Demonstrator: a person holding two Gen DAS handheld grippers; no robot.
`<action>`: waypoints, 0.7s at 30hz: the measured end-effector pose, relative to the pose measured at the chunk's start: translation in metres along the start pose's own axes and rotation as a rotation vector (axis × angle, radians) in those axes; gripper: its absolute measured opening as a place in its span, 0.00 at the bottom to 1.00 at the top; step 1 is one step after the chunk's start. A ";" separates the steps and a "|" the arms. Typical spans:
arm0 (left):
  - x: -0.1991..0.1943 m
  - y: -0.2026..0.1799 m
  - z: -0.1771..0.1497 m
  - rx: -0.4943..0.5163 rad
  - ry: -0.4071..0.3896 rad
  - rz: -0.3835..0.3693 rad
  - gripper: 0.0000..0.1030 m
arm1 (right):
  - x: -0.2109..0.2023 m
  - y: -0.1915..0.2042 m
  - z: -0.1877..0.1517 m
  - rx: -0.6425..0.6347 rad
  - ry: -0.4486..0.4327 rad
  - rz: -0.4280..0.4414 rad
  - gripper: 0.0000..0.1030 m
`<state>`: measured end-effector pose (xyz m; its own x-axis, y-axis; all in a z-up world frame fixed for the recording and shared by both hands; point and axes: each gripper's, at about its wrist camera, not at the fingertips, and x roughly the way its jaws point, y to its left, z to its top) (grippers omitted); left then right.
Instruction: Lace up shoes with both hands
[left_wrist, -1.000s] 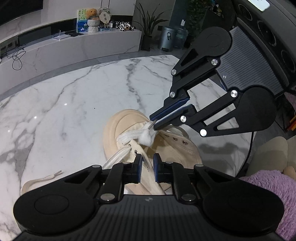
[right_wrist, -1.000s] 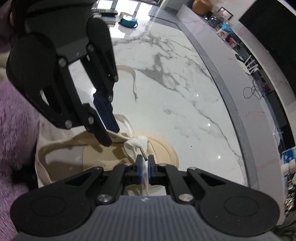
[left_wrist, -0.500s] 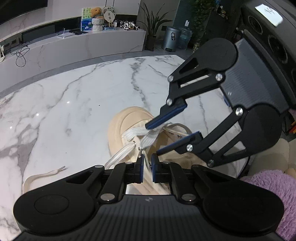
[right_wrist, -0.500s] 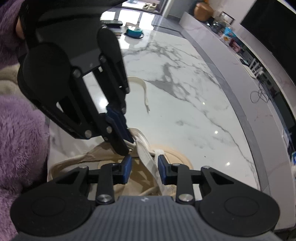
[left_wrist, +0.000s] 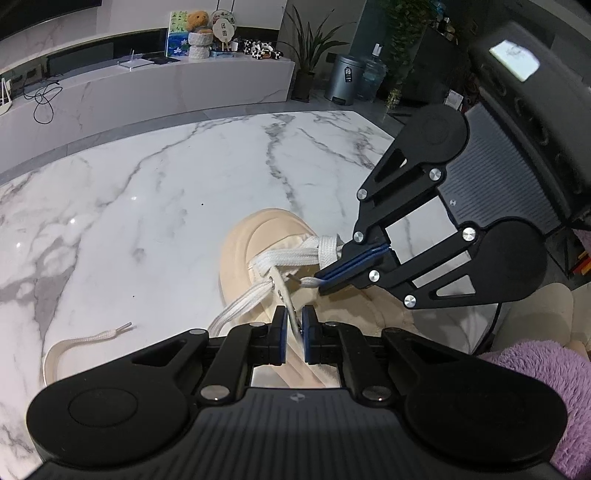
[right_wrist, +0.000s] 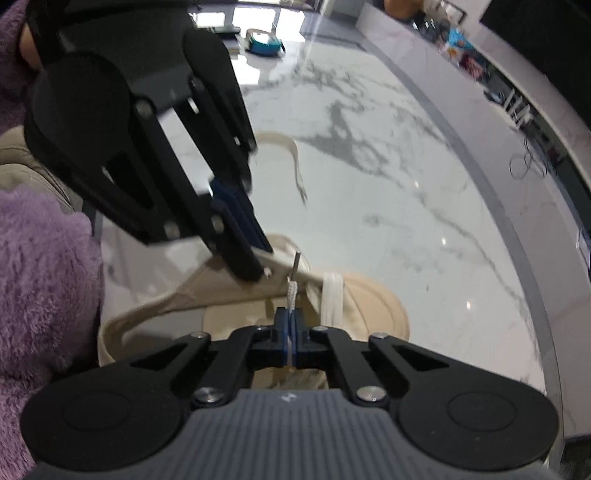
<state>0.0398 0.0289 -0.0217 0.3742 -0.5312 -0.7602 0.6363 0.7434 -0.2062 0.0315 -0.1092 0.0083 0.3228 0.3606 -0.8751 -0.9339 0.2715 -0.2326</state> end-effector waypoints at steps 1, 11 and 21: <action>0.000 0.000 0.000 0.001 0.001 0.002 0.06 | 0.002 0.000 -0.001 0.003 0.013 -0.005 0.02; -0.001 0.000 -0.001 -0.004 0.002 0.004 0.06 | 0.012 0.002 0.000 -0.007 0.081 0.014 0.02; -0.002 -0.001 -0.002 0.007 0.000 0.003 0.06 | 0.020 0.001 0.006 -0.010 0.120 0.025 0.02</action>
<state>0.0373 0.0297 -0.0213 0.3760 -0.5294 -0.7605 0.6400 0.7419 -0.2000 0.0379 -0.0966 -0.0072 0.2793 0.2574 -0.9251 -0.9431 0.2544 -0.2139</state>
